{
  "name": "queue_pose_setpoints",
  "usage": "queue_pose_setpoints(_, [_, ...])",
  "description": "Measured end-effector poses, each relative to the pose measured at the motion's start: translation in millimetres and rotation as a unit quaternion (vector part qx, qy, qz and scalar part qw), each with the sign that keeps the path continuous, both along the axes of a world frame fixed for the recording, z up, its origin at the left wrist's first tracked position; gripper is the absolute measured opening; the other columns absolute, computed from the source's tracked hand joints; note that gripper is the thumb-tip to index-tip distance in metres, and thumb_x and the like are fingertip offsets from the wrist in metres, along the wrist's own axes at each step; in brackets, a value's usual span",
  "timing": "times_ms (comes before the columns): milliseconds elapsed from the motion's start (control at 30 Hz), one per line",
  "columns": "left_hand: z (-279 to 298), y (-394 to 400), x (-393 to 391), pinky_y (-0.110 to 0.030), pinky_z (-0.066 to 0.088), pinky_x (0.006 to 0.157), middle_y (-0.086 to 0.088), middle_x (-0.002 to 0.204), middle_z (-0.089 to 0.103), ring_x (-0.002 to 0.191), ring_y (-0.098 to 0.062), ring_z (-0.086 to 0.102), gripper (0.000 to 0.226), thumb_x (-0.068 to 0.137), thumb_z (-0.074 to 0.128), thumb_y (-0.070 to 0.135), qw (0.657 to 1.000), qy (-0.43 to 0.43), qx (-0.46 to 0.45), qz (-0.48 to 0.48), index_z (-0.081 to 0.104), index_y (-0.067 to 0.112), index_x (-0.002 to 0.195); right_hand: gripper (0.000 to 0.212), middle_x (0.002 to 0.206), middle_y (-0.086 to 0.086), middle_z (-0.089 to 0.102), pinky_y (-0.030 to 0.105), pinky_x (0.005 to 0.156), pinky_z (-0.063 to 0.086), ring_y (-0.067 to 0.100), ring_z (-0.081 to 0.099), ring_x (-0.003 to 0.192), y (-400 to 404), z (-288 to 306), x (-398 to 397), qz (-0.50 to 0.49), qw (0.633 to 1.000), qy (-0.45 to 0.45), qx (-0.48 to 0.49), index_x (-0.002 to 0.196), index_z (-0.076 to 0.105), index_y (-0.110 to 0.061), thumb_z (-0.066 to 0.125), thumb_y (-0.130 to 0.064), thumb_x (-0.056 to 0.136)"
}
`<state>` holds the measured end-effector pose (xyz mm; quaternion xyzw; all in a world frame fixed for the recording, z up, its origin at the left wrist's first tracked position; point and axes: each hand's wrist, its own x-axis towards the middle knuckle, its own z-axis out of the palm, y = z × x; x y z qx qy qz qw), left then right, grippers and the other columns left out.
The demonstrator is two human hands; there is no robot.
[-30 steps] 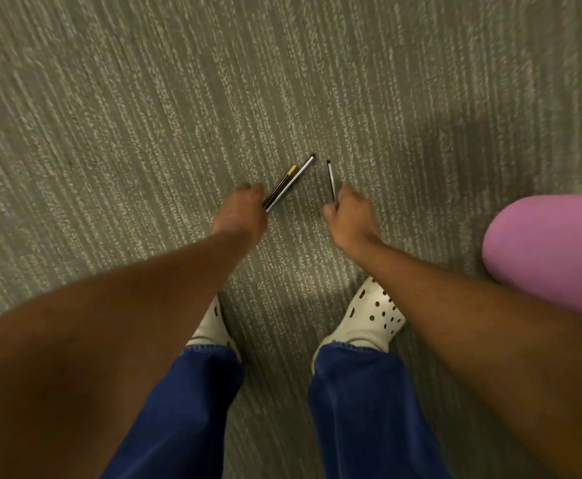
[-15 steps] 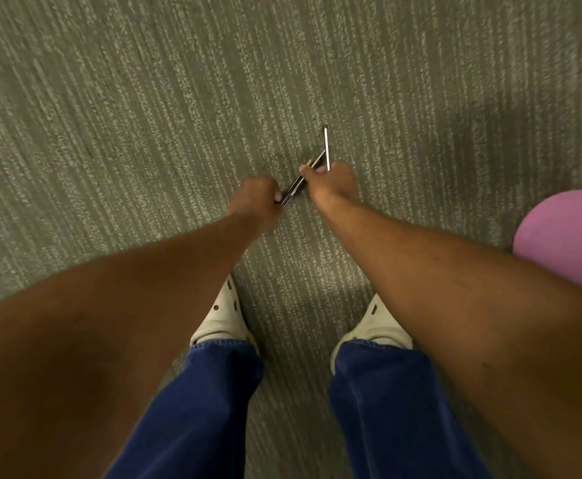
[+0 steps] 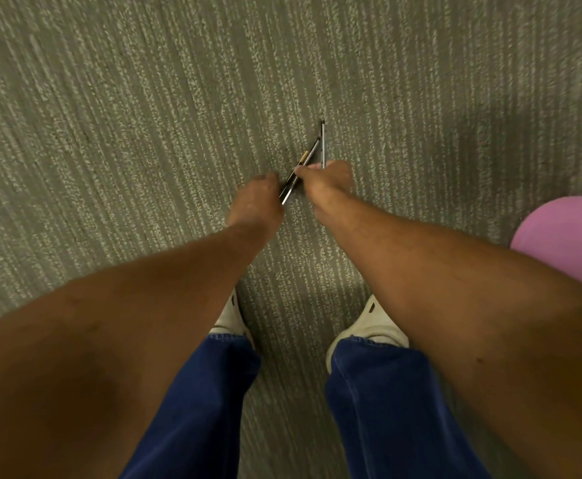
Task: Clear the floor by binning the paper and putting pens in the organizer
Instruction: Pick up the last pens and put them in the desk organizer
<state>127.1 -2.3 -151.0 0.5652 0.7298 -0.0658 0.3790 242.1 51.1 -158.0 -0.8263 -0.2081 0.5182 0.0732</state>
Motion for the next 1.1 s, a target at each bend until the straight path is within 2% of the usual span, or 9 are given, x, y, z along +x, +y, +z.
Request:
queue_pose_setpoints(200, [2,7,-9,-0.034,0.045,0.065,-0.010,0.087,0.067,0.077,-0.031,0.062,0.013,0.093,0.066,0.022,0.998,0.033,-0.015,0.045,0.068,0.013,0.102,0.017,0.070,-0.007,0.063,0.017,0.042,0.036,0.008,0.058,0.057,-5,3,9,0.117,0.992,0.000,0.035,0.082,0.061,-0.019,0.073,-0.028,0.090])
queue_pose_setpoints(333, [13,11,-15,-0.027,0.041,0.057,-0.004,0.077,0.060,0.068,-0.024,0.058,0.026,0.101,0.055,0.032,0.998,-0.020,-0.042,0.052,0.069,0.011,0.093,0.029,0.072,-0.009,0.047,0.023,0.046,0.036,0.009,0.043,0.059,-16,17,25,0.141,0.989,0.010,0.052,0.082,0.049,-0.024,0.045,-0.038,0.107])
queue_pose_setpoints(467, [54,14,-10,-0.031,0.034,0.047,-0.005,0.067,0.058,0.060,-0.024,0.056,0.039,0.108,0.040,0.030,0.994,-0.085,-0.043,0.045,0.060,0.011,0.079,0.027,0.076,-0.009,0.048,0.020,0.056,0.044,0.005,0.045,0.061,-27,53,41,0.104,0.991,0.073,0.053,0.096,0.050,-0.022,0.039,-0.042,0.111])
queue_pose_setpoints(567, [102,16,-5,-0.043,0.052,0.059,-0.019,0.081,0.070,0.072,-0.034,0.067,0.040,0.108,0.040,0.021,0.983,-0.171,-0.015,0.065,0.068,-0.001,0.091,0.031,0.069,-0.007,0.049,0.025,0.050,0.048,0.009,0.047,0.056,-35,100,54,0.008,0.981,0.190,0.035,0.104,0.055,-0.015,0.041,-0.042,0.110])
queue_pose_setpoints(667, [154,23,1,-0.036,0.056,0.058,-0.014,0.085,0.072,0.069,-0.024,0.072,0.032,0.109,0.041,0.023,0.969,-0.225,-0.016,0.103,0.067,0.005,0.102,0.037,0.061,-0.011,0.040,0.021,0.041,0.029,0.007,0.032,0.049,-32,156,61,-0.046,0.971,0.231,0.045,0.097,0.053,-0.016,0.037,-0.047,0.110])
queue_pose_setpoints(800, [235,40,13,-0.042,0.056,0.060,-0.014,0.083,0.066,0.063,-0.025,0.066,0.030,0.108,0.036,0.013,0.946,-0.297,-0.004,0.132,0.056,0.017,0.131,0.045,0.058,-0.008,0.037,0.022,0.038,0.020,0.006,0.027,0.042,-10,246,64,-0.170,0.938,0.294,0.065,0.087,0.053,-0.019,0.032,-0.053,0.109])
queue_pose_setpoints(967, [365,67,48,-0.022,0.042,0.063,0.016,0.073,0.061,0.064,0.000,0.053,0.024,0.109,0.043,0.024,0.930,-0.346,0.018,0.122,0.061,0.029,0.124,0.035,0.063,-0.004,0.039,0.026,0.046,0.026,0.010,0.029,0.049,23,378,74,-0.270,0.893,0.335,0.130,0.086,0.050,-0.019,0.033,-0.039,0.109])
queue_pose_setpoints(1033, [427,78,68,-0.025,0.051,0.076,0.019,0.090,0.072,0.080,0.003,0.065,0.021,0.108,0.048,0.032,0.920,-0.376,0.006,0.110,0.064,0.034,0.120,0.035,0.061,-0.005,0.043,0.026,0.050,0.032,0.009,0.033,0.049,36,434,84,-0.291,0.882,0.336,0.156,0.086,0.051,-0.020,0.035,-0.039,0.110])
queue_pose_setpoints(1100, [488,85,88,-0.036,0.056,0.090,0.008,0.102,0.076,0.096,-0.010,0.072,0.018,0.104,0.056,0.034,0.915,-0.392,0.005,0.097,0.065,0.039,0.119,0.035,0.060,-0.005,0.045,0.023,0.050,0.037,0.007,0.036,0.047,46,492,100,-0.320,0.866,0.340,0.181,0.085,0.051,-0.019,0.037,-0.037,0.111])
